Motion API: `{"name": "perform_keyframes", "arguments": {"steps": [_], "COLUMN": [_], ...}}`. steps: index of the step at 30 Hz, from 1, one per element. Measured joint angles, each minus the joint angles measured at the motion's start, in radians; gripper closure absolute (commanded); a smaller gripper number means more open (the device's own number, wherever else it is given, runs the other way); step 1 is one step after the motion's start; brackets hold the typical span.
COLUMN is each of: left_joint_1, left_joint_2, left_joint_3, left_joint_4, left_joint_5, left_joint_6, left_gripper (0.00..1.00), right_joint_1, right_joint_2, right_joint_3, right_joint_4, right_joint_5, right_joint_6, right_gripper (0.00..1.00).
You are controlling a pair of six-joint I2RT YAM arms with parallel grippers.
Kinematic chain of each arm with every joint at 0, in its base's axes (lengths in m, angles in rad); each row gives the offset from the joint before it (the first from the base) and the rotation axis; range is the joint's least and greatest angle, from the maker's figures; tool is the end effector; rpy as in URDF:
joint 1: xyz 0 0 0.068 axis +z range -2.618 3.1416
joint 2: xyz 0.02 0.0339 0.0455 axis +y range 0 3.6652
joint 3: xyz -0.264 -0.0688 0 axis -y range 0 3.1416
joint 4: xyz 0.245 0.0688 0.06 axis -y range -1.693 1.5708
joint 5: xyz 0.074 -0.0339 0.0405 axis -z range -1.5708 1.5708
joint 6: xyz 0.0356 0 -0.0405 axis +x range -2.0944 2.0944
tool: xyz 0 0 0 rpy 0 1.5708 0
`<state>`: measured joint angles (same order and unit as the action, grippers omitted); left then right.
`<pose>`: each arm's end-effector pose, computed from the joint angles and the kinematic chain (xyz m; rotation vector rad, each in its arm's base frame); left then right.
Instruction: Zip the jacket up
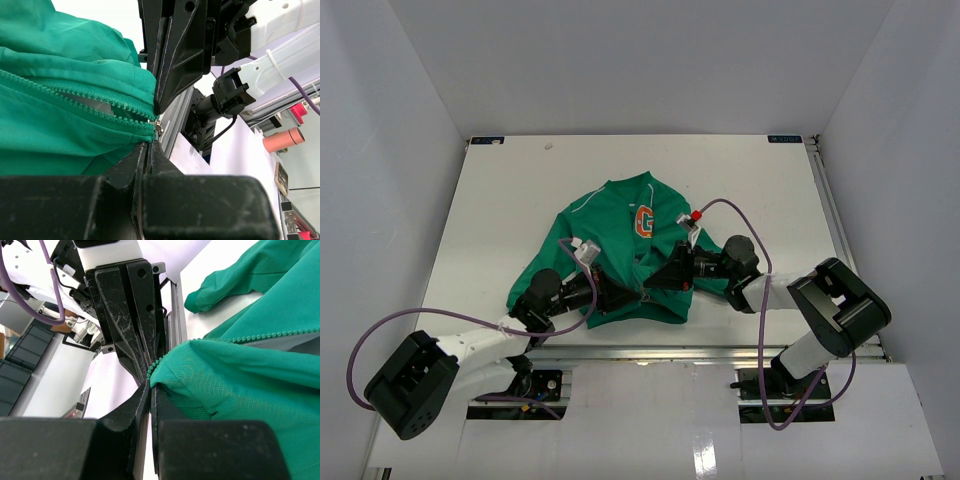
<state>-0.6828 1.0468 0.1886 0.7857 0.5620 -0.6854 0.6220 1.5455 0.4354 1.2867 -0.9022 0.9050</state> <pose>0.1411 -0.1392 0.1884 0.4802 1.7982 -1.4586 0.2036 0.1803 0.2015 -0.6605 1.6394 1.7988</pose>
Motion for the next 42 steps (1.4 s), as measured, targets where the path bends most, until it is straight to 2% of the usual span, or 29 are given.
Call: {"name": "perform_keyframes", "arguments": {"steps": [19,23,27,29,36,38,42], "left_joint_1": [0.006,0.005,0.0,0.0,0.0,0.0,0.0], "left_joint_2": [0.09,0.059,-0.003,-0.021,-0.027,-0.026,-0.022], "left_joint_3": [0.027,0.031,0.035,0.04,0.045,0.045,0.045], "left_joint_4": [0.034,-0.018,-0.091,-0.125,-0.2,-0.208,-0.209], "left_joint_5": [0.058,0.047,0.026,0.02,0.011,0.01,0.012], "left_joint_6": [0.054,0.068,0.084,0.09,0.095,0.095,0.095], "left_gripper": [1.0,1.0,1.0,1.0,1.0,1.0,1.0], "right_joint_1": [0.0,0.0,0.0,-0.001,0.0,0.002,0.022], "right_joint_2": [0.047,0.043,-0.022,-0.092,-0.39,-0.46,-0.591], "right_joint_3": [0.062,0.05,-0.026,-0.059,-0.074,-0.073,-0.068], "right_joint_4": [-0.006,-0.005,-0.028,-0.111,-0.429,-0.527,-0.731], "right_joint_5": [-0.037,-0.019,0.037,0.081,0.275,0.344,0.484], "right_joint_6": [-0.021,-0.046,-0.096,-0.139,-0.281,-0.314,-0.367], "right_gripper": [0.9,0.64,0.54,0.48,0.43,0.43,0.51]}}
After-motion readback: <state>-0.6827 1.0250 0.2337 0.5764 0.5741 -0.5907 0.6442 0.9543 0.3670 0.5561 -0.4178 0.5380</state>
